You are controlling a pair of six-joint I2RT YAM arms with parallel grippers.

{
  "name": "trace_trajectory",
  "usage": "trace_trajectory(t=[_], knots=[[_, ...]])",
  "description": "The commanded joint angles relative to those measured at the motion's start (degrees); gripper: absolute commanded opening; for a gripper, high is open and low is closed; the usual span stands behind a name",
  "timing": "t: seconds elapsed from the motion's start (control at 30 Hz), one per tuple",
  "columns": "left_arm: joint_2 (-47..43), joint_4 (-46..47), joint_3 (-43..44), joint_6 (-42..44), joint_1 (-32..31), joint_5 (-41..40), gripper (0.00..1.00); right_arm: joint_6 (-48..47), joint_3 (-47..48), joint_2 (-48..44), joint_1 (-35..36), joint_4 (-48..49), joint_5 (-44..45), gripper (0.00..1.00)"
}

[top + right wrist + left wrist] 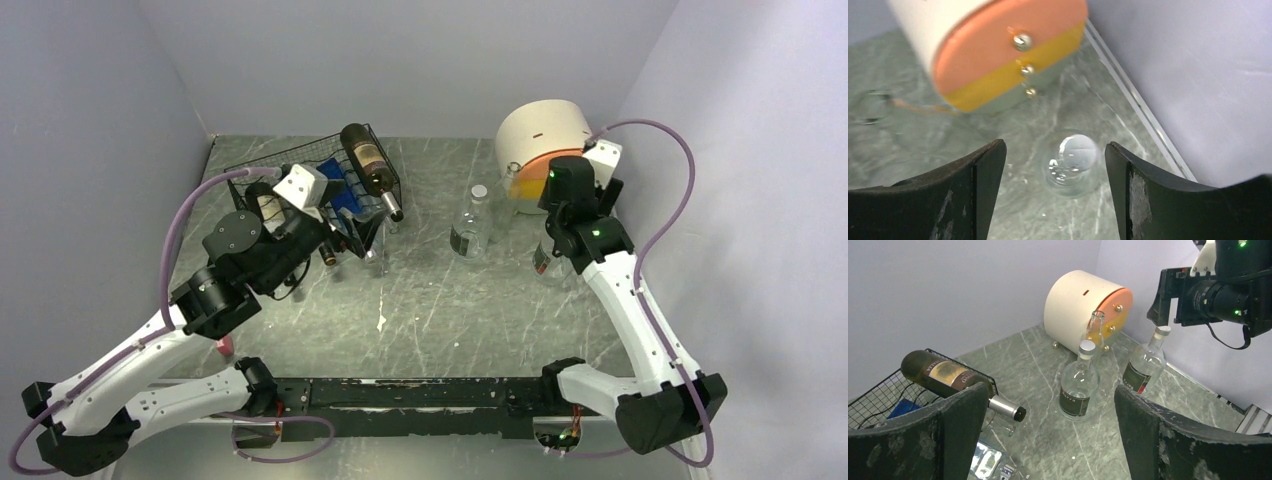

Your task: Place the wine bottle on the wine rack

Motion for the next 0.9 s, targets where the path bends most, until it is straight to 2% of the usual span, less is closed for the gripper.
trace_trajectory(t=[0.0,0.13,0.3,0.57,0.63,0.67,0.73,0.87], knots=[[0.42,1.56,-0.16,-0.86,-0.07,1.77,0.99,3.83,-3.71,-1.95,-4.60,-1.79,-0.96,0.76],[1.23,1.73,0.04,-0.78,-0.07,2.36,0.99,4.93,-9.02,-2.81,-6.12,0.60,-3.36,0.76],[1.67,1.35,0.11,-0.72,-0.07,2.43,0.99,5.19,-10.85,-1.40,-7.94,2.18,-5.98,0.74],[1.06,1.36,-0.76,-0.72,-0.07,1.60,0.99,3.01,-12.50,0.74,-9.78,5.50,-7.15,0.59],[1.14,1.15,-0.69,-0.67,-0.07,1.33,0.99,2.39,-11.93,1.30,-10.16,5.31,-8.48,0.51],[1.22,1.07,-0.68,-0.61,-0.07,1.25,0.99,2.28,-11.63,1.68,-10.30,4.31,-9.35,0.45],[1.31,1.01,-0.74,-0.59,-0.07,1.12,0.99,3.37,-7.97,2.73,-10.28,0.10,-9.37,0.24],[1.40,2.53,-1.81,-0.16,-0.09,-0.43,0.99,4.64,-5.31,2.69,-9.52,-5.85,-10.49,0.10]])
